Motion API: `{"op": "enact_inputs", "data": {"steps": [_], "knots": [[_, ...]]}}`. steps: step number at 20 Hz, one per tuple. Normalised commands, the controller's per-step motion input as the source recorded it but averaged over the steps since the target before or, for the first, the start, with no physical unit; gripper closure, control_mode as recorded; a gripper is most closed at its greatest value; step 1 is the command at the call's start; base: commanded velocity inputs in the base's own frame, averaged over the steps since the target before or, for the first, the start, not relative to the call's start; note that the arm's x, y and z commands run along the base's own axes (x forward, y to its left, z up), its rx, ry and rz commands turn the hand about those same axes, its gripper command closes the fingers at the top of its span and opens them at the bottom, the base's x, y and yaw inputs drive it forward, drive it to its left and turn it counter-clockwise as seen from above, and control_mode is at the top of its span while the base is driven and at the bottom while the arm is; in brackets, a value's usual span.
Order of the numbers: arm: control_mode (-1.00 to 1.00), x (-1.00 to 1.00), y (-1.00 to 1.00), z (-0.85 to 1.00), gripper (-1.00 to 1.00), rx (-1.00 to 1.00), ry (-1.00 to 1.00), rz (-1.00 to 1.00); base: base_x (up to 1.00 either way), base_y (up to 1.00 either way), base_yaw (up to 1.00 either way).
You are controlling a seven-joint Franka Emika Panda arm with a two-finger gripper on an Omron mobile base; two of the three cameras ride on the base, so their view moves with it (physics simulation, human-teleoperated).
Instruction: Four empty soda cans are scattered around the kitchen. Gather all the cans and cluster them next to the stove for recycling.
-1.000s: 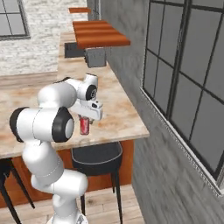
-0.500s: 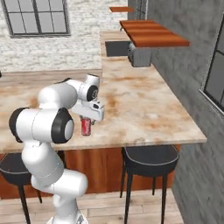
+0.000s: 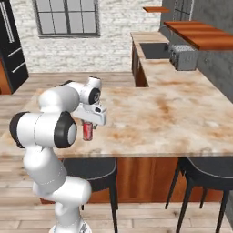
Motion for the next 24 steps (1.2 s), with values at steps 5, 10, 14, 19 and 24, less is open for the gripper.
{"op": "enact_inputs", "data": {"steps": [5, 10, 14, 19, 24], "knots": [[1.00, 0.00, 0.00, 0.00, 1.00, 0.00, 0.00, 0.00, 0.19, 1.00, 0.00], [1.00, 0.00, 0.00, 0.00, 1.00, 0.00, 0.00, 0.00, 0.19, 1.00, 0.00], [1.00, 0.00, 0.00, 0.00, 1.00, 0.00, 0.00, 0.00, 0.18, 1.00, 0.00], [1.00, 0.00, 0.00, 0.00, 1.00, 0.00, 0.00, 0.00, 0.20, 1.00, 0.00], [1.00, 0.00, 0.00, 0.00, 1.00, 0.00, 0.00, 0.00, 0.27, 1.00, 0.00]]}}
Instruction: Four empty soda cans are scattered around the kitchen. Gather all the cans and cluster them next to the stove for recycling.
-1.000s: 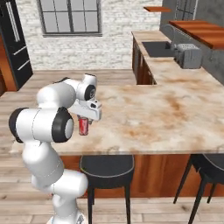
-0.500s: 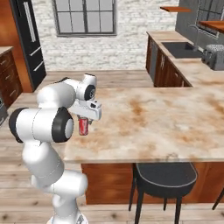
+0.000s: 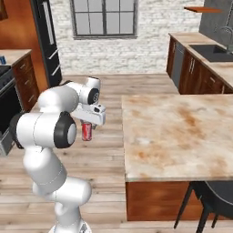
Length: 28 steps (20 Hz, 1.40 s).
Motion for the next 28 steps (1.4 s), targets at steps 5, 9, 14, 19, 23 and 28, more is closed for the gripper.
{"op": "enact_inputs", "data": {"steps": [5, 9, 14, 19, 23, 28], "knots": [[1.00, 0.00, 0.00, 0.00, 1.00, 0.00, 0.00, 0.00, 0.53, 0.95, -0.06], [1.00, 0.00, 0.00, 0.00, 1.00, 0.00, 0.00, 0.00, 0.88, 0.55, -0.06], [1.00, 0.00, 0.00, 0.00, 1.00, 0.00, 0.00, 0.00, 0.96, 0.60, -0.09], [1.00, 0.00, 0.00, 0.00, 1.00, 0.00, 0.00, 0.00, 0.98, 0.59, -0.10], [1.00, 0.00, 0.00, 0.00, 1.00, 0.00, 0.00, 0.00, 0.99, 0.60, -0.07], [1.00, 0.00, 0.00, 0.00, 1.00, 0.00, 0.00, 0.00, 1.00, 0.59, -0.02]]}}
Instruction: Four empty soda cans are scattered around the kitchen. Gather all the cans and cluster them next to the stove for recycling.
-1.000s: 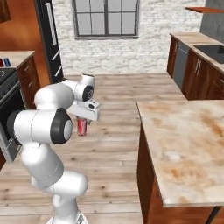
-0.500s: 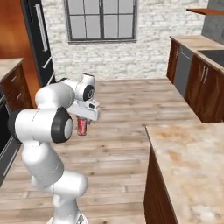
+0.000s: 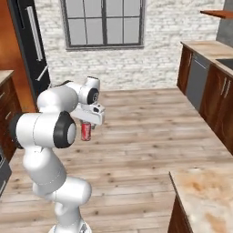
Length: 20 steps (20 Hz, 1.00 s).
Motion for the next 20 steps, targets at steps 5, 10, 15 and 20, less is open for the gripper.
{"op": "enact_inputs", "data": {"steps": [5, 10, 15, 20], "knots": [[1.00, 0.00, 0.00, 0.00, 1.00, 0.00, 0.00, 0.00, 0.97, 0.52, 0.03], [1.00, 0.00, 0.00, 0.00, 1.00, 0.00, 0.00, 0.00, 0.99, 0.46, 0.02], [1.00, 0.00, 0.00, 0.00, 1.00, 0.00, 0.00, 0.00, 1.00, 0.55, 0.01], [1.00, 0.00, 0.00, 0.00, 1.00, 0.00, 0.00, 0.00, 0.82, 0.37, 0.21]]}}
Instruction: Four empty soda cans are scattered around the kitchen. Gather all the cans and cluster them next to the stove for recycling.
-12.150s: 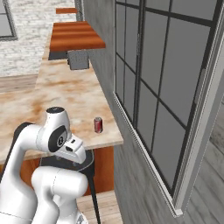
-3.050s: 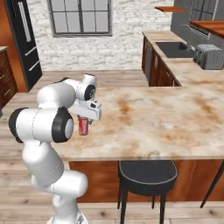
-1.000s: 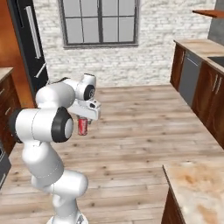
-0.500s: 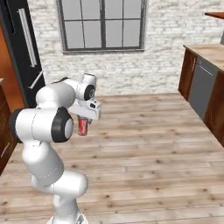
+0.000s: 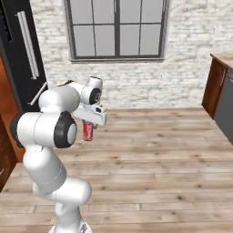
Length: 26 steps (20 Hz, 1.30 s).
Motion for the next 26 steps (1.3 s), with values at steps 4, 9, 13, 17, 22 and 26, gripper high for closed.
{"op": "enact_inputs", "data": {"steps": [4, 9, 13, 17, 22, 26], "knots": [[1.00, 0.00, 0.00, 0.00, 1.00, 0.00, 0.00, 0.00, 0.31, 0.09, 0.45], [1.00, 0.00, 0.00, 0.00, 1.00, 0.00, 0.00, 0.00, 0.32, 0.15, 0.43], [1.00, 0.00, 0.00, 0.00, 1.00, 0.00, 0.00, 0.00, 0.37, 0.20, 0.40], [1.00, 0.00, 0.00, 0.00, 1.00, 0.00, 0.00, 0.00, 0.42, 0.20, 0.38], [1.00, 0.00, 0.00, 0.00, 1.00, 0.00, 0.00, 0.00, 0.76, 0.37, 0.22], [1.00, 0.00, 0.00, 0.00, 1.00, 0.00, 0.00, 0.00, 0.93, 0.40, 0.16]]}}
